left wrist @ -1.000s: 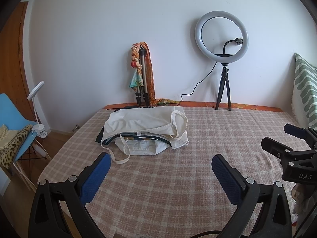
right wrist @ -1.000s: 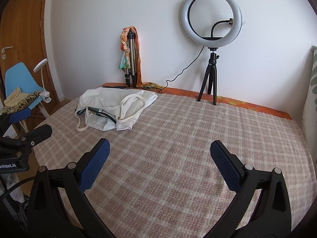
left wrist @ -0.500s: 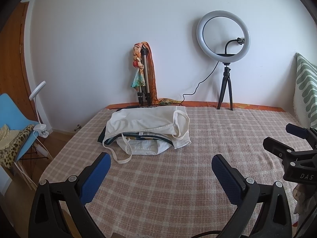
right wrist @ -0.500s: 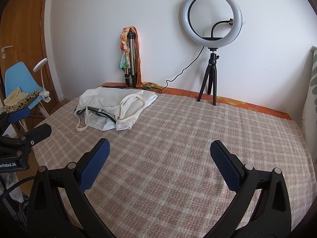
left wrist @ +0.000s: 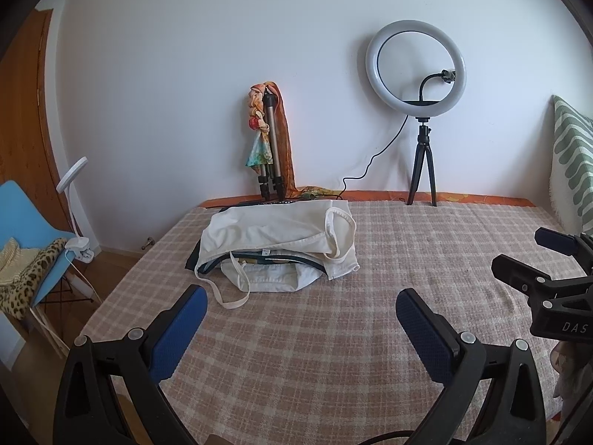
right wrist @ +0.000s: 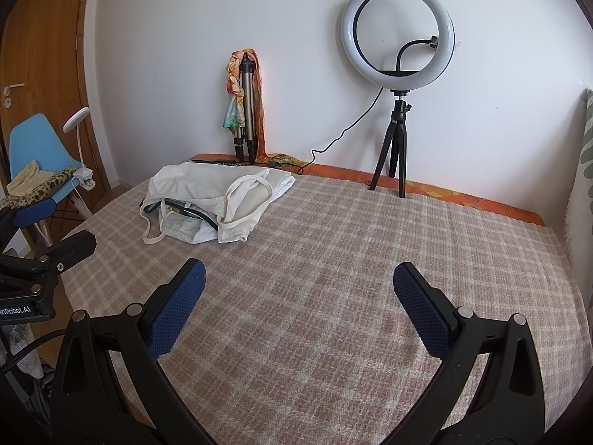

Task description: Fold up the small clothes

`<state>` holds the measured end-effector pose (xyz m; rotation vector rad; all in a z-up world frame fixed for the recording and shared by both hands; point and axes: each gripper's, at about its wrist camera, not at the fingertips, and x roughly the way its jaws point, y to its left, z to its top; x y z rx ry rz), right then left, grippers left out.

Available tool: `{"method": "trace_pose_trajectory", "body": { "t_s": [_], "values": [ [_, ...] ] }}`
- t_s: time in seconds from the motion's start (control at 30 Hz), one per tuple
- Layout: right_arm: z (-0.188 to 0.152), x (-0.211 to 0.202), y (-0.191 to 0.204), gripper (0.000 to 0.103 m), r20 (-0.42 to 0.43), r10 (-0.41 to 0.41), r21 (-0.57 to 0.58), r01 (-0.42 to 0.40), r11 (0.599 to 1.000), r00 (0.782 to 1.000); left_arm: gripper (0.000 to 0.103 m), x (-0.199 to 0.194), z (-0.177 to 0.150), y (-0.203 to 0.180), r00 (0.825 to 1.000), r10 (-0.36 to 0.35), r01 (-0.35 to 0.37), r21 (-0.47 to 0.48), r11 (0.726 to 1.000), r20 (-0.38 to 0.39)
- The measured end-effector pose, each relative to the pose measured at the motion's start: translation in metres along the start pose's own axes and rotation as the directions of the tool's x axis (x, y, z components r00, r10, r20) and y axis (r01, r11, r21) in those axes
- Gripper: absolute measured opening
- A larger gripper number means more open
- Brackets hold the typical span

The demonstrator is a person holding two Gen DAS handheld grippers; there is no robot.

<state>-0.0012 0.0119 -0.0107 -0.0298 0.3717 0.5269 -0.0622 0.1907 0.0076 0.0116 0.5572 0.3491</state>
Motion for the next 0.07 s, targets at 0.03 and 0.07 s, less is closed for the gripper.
{"method": "trace_pose_trajectory", "body": {
  "t_s": [0.03, 0.07],
  "values": [
    [-0.0003, -0.0002, 0.0000, 0.103, 0.001, 0.000, 0.000, 0.000, 1.000, 1.000, 0.103, -0.0002, 0.0000, 0.0000, 1.000, 0.003, -0.003, -0.001, 1.000, 0.000],
    [0.0001, 0.0001, -0.0004, 0.103, 0.001, 0.000, -0.002, 0.000, 1.000, 1.000, 0.103, -0.0005, -0.0001, 0.0001, 1.000, 0.006, -0.006, -0.004, 1.000, 0.001]
  ]
}}
